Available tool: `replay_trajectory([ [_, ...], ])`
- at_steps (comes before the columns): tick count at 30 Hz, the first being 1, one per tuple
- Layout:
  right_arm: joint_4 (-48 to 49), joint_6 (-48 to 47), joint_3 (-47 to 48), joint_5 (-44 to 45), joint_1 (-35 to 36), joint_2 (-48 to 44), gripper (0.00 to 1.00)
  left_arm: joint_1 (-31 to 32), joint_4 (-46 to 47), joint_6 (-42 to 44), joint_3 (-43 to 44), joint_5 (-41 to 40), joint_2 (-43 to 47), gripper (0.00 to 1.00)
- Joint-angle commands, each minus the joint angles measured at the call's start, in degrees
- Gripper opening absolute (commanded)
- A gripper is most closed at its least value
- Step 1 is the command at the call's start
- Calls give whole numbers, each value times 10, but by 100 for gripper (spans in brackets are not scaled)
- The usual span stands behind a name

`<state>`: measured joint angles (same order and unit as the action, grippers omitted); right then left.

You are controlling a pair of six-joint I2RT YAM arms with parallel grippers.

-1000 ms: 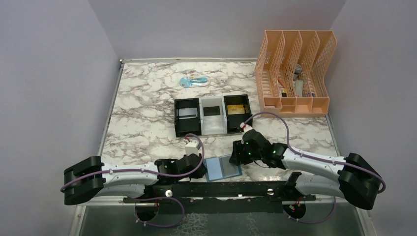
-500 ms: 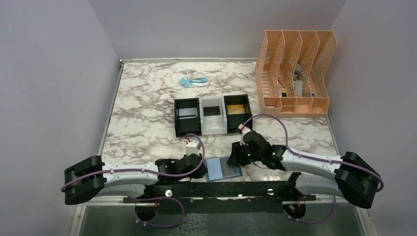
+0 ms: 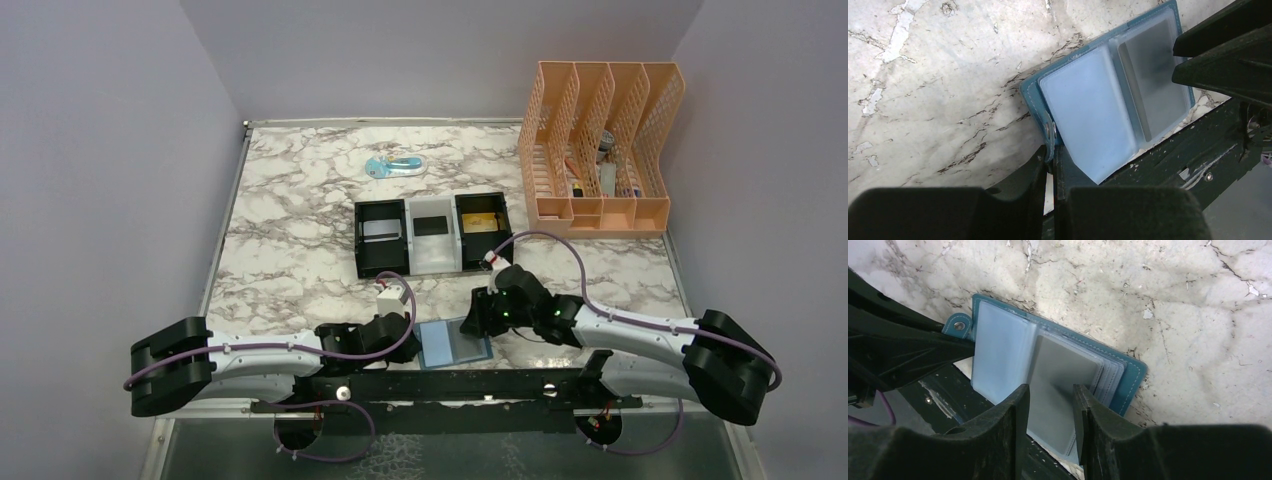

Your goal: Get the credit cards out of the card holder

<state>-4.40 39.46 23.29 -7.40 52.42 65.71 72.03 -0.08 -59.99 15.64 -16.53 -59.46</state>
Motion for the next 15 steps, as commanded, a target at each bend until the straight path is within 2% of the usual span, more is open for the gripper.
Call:
replay_trajectory([
  [1, 15, 13, -12, -24, 2, -16, 37, 4, -9, -5, -2, -4, 9, 10],
  [4, 18, 17, -12, -26, 2, -16, 37, 5, -8, -6, -3, -4, 12, 10],
  [10, -39, 23, 3, 19, 2, -26, 40, 5, -11, -11, -8, -7, 19, 10],
  [15, -36, 30, -11, 24, 2, -43, 42, 5, -12, -12, -7, -10, 20, 10],
])
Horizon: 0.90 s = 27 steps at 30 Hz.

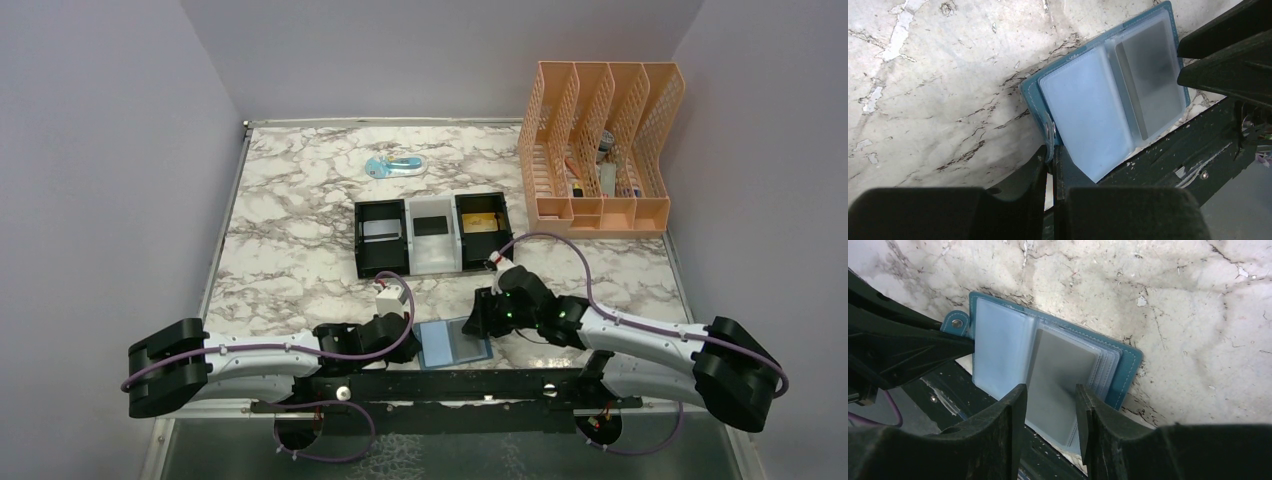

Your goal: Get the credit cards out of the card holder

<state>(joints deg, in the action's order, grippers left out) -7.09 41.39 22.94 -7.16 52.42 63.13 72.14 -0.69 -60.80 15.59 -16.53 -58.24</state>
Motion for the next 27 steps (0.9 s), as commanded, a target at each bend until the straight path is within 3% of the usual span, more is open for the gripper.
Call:
replay_trajectory([
  [1, -13, 11, -7, 24, 2, -15, 42, 4, -6, -4, -7, -9, 7, 10],
  [13, 10, 2, -10, 0, 2, 26, 40, 4, -6, -4, -4, -8, 1, 10],
  [27, 60, 15, -24, -53, 2, -24, 38, 5, -6, -4, -2, -8, -2, 10],
])
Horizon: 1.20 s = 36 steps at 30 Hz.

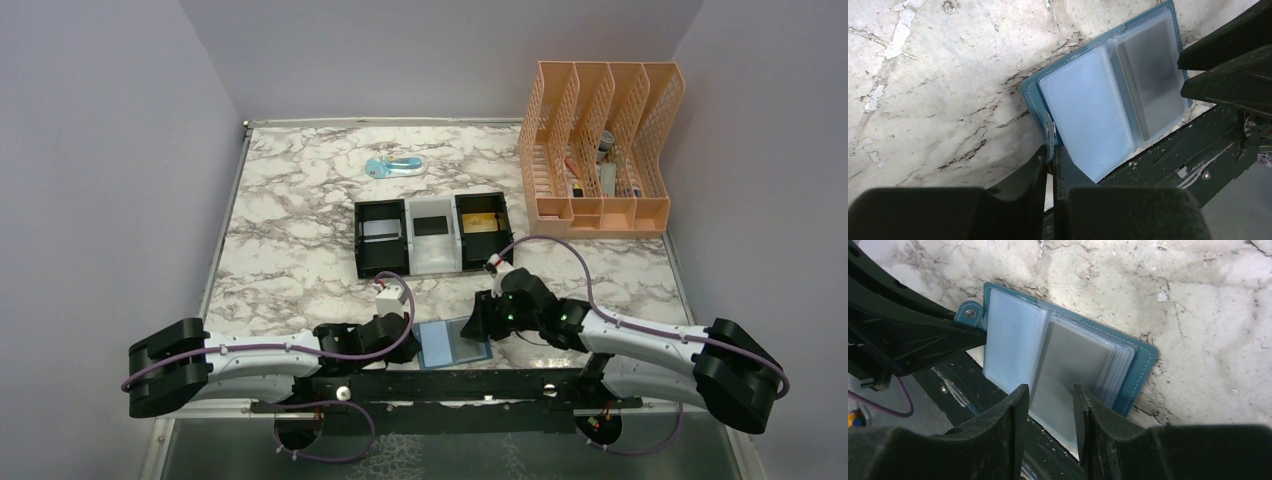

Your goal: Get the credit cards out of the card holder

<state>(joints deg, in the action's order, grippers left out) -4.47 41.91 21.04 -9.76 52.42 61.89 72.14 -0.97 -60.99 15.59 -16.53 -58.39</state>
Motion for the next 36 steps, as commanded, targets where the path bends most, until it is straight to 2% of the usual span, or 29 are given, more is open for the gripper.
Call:
replay_trajectory([
  [1, 37, 12, -5, -30, 2, -12, 38, 5, -3, -2, -2, -8, -1, 10],
  [6, 35, 8, 2, -31, 2, -11, 38, 5, -4, -1, -1, -8, 0, 10],
  [12, -69, -8, 22, 63, 2, -17, 40, 5, -6, -2, -1, -10, 2, 10],
  [28, -9, -7, 7, 8, 2, 24, 40, 6, -7, 0, 4, -9, -8, 10],
  [32, -40, -7, 19, 27, 2, 14, 40, 6, -6, -2, 3, -10, -9, 10],
  [36, -77, -6, 31, 55, 2, -18, 44, 5, -7, -2, 3, -10, -8, 10],
])
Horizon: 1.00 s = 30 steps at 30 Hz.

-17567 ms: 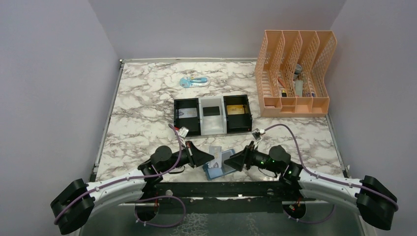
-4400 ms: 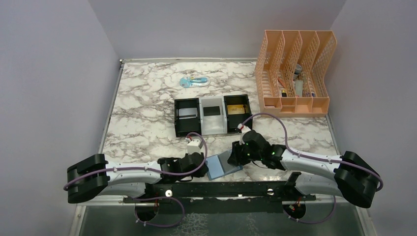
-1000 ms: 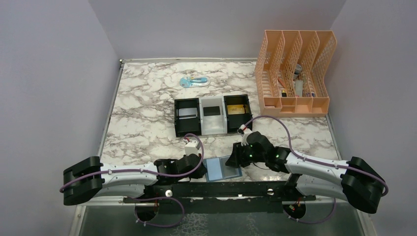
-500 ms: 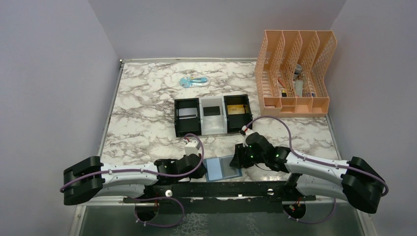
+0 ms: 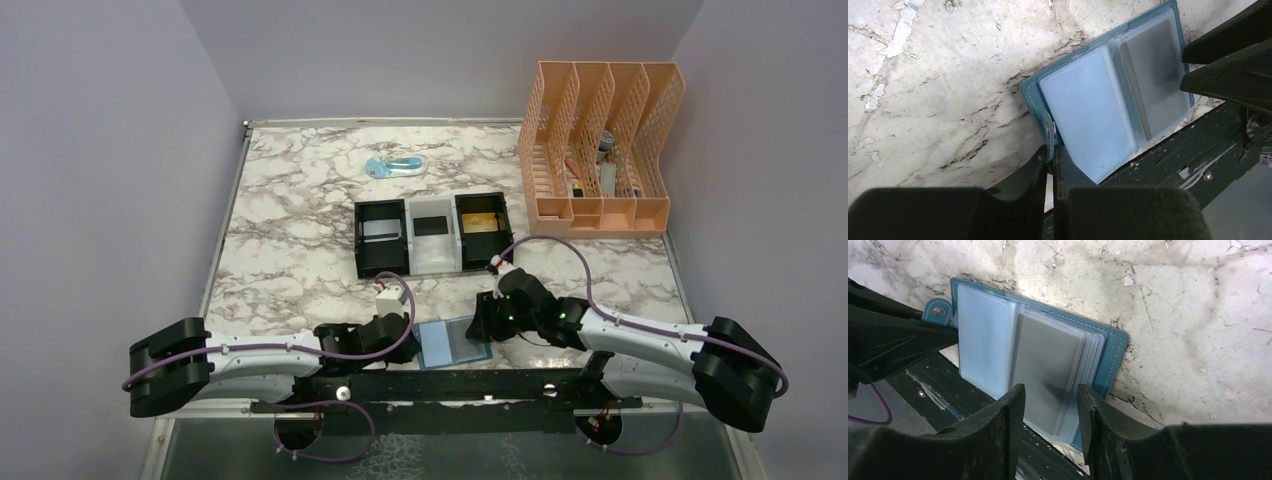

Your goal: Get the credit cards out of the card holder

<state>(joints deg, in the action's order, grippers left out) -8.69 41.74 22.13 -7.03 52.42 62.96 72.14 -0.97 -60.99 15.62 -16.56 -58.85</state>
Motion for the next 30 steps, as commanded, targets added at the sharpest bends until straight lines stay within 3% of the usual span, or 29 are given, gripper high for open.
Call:
replay_trajectory([
  [1, -43, -4, 22, 32, 2, -35, 45, 6, -6, -2, 2, -10, -4, 10],
  [5, -57, -4, 27, 36, 2, -52, 47, 6, -6, -3, 2, -11, -3, 10],
  [12, 18, 3, -2, -22, 2, -37, 46, 6, -7, -3, 2, -11, -1, 10],
  [20, 31, 5, -13, -7, 2, 24, 44, 7, -7, -3, 1, -12, 0, 10],
  [30, 1, 5, -6, 11, 2, -6, 44, 7, -7, -4, 1, -13, 1, 9],
])
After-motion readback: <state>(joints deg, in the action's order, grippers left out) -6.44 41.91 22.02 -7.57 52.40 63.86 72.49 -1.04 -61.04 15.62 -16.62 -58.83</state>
